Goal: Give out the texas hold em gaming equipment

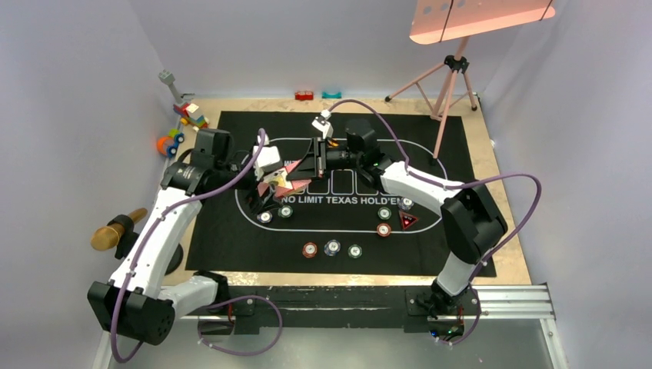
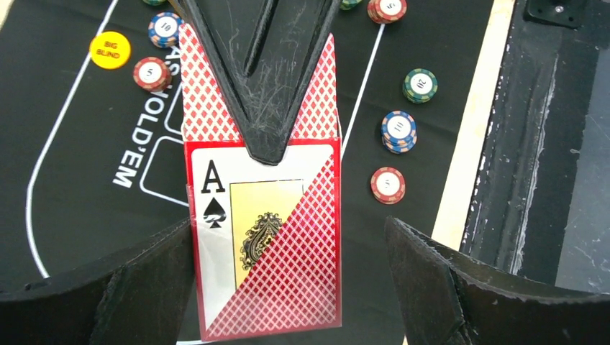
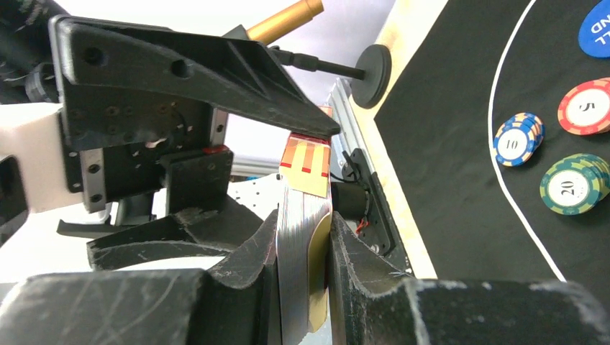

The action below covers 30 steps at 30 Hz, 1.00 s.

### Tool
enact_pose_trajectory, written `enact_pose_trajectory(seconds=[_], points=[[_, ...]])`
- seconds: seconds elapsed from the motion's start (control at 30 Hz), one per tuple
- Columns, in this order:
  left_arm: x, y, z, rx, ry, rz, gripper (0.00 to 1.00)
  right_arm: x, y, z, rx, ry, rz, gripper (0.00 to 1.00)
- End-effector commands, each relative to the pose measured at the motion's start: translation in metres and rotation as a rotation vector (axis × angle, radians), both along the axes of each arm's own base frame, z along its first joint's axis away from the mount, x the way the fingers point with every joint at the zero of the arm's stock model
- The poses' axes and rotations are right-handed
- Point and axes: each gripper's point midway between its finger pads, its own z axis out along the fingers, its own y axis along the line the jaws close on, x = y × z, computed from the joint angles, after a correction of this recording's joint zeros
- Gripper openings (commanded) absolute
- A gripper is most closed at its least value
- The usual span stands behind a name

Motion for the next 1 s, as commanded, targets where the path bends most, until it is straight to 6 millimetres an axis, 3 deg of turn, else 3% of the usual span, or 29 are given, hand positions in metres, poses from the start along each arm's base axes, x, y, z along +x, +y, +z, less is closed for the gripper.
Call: enact_pose_trajectory(seconds=[0.0,0.23,0.53,0.8,0.97], points=[[0.001,-0.009,0.007,-0.035,-0.036,-0.099,1.0,-0.008,-0.009,0.057,0.145,-0.099,0.003,0.0],[0.009,-0.011,0.013,-0.041,-0.046,-0.125,0.98,-0.009,-0.014,0.066,0.175,-0.081,-0.022,0.0],[0.005,-0.019,0.033,-0.092,-0.048,-0.173,0.75,-0.001,-0.014,0.058,0.159,-0.021,-0.08,0.0],[-0.017,-0.016,0.026,-0.072,-0.035,-0.263,0.81,-0.001,-0.014,0.062,0.181,0.0,-0.089,0.0],[-0.015,-0.009,0.021,-0.015,-0.063,-0.261,0.81,0.0,-0.015,0.063,0.181,0.009,-0.105,0.0]])
